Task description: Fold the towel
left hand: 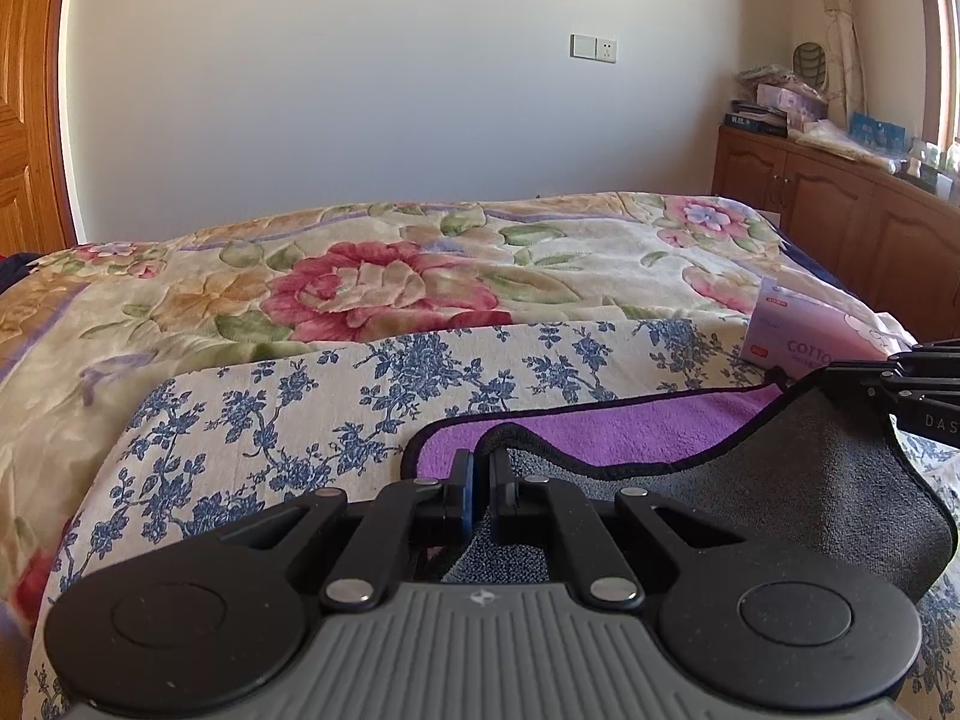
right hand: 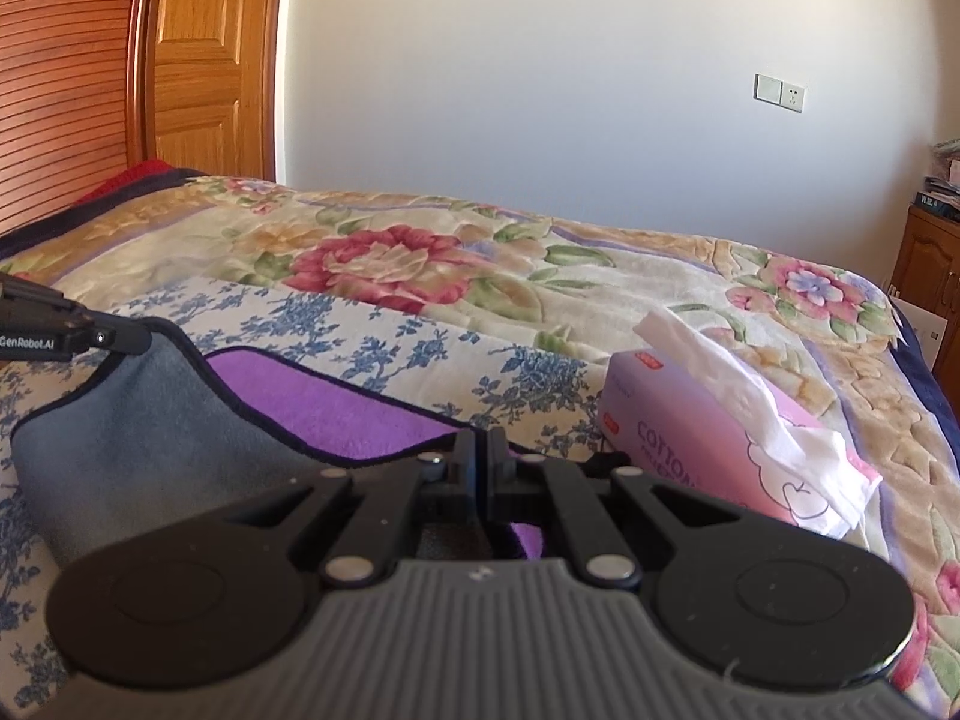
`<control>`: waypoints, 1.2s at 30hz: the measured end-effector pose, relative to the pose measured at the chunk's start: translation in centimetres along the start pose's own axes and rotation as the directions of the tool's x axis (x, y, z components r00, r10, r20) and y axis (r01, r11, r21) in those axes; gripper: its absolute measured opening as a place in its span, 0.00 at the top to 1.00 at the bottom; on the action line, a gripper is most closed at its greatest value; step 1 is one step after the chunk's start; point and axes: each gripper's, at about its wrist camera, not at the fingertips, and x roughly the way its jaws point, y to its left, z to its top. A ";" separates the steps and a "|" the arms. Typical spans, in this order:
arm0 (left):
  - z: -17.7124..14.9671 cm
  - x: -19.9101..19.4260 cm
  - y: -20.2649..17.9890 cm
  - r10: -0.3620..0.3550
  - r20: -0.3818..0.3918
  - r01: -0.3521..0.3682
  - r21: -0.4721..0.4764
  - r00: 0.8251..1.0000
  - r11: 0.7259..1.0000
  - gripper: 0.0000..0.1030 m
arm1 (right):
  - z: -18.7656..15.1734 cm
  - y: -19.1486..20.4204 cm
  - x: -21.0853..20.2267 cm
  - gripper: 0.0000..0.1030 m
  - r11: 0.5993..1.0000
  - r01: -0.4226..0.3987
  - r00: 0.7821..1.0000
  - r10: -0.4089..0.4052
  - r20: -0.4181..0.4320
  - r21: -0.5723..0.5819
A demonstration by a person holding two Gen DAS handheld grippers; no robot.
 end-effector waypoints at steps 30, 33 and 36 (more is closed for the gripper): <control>2.9 4.0 0.4 0.039 -0.012 -0.039 0.006 0.999 0.999 0.94 | 1.2 -2.5 2.8 0.97 0.999 0.040 0.999 -0.041 0.005 0.036; 3.0 4.6 0.5 0.044 -0.016 -0.043 0.011 0.999 0.999 0.94 | 1.0 -2.8 3.6 0.97 0.998 0.028 0.999 -0.027 -0.023 0.052; 2.9 5.1 0.6 0.045 -0.030 -0.045 0.017 0.999 0.999 0.94 | 0.6 -2.7 4.2 0.97 0.998 0.030 0.998 -0.027 -0.052 0.051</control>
